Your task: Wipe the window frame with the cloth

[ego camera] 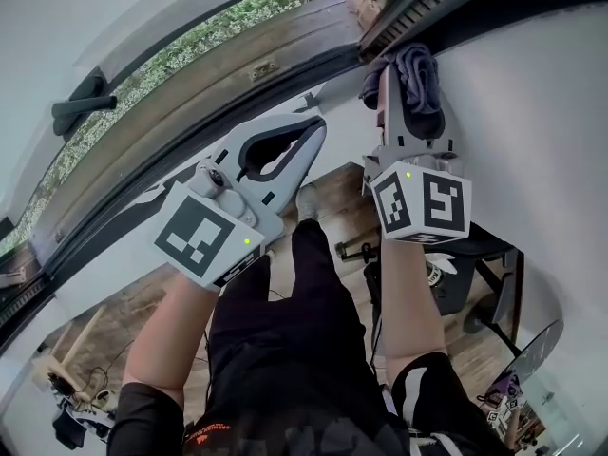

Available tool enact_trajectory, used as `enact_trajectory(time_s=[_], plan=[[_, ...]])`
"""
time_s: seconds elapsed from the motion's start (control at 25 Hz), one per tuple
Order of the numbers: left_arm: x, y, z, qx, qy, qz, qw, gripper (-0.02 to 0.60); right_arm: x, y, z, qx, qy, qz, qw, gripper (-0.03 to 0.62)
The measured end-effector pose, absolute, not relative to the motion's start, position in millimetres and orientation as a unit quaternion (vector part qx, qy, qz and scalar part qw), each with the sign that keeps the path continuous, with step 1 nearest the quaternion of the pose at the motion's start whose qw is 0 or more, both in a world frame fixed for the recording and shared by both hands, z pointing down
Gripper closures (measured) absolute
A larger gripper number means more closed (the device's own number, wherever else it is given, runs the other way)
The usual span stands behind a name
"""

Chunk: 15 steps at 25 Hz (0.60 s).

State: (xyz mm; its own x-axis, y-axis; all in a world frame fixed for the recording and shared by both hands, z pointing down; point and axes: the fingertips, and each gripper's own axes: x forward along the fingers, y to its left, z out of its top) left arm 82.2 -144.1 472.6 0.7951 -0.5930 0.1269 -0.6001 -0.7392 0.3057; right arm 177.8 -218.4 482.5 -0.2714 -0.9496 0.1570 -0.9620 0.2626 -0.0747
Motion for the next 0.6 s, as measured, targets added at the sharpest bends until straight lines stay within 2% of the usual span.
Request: enact_trajectory(time_s=[0.6], plan=[[74,-140,479,0.93,-0.325,0.013,0.172,0.561,178,-218,506,0.604,-0.789,0.093,0.057,0.49]])
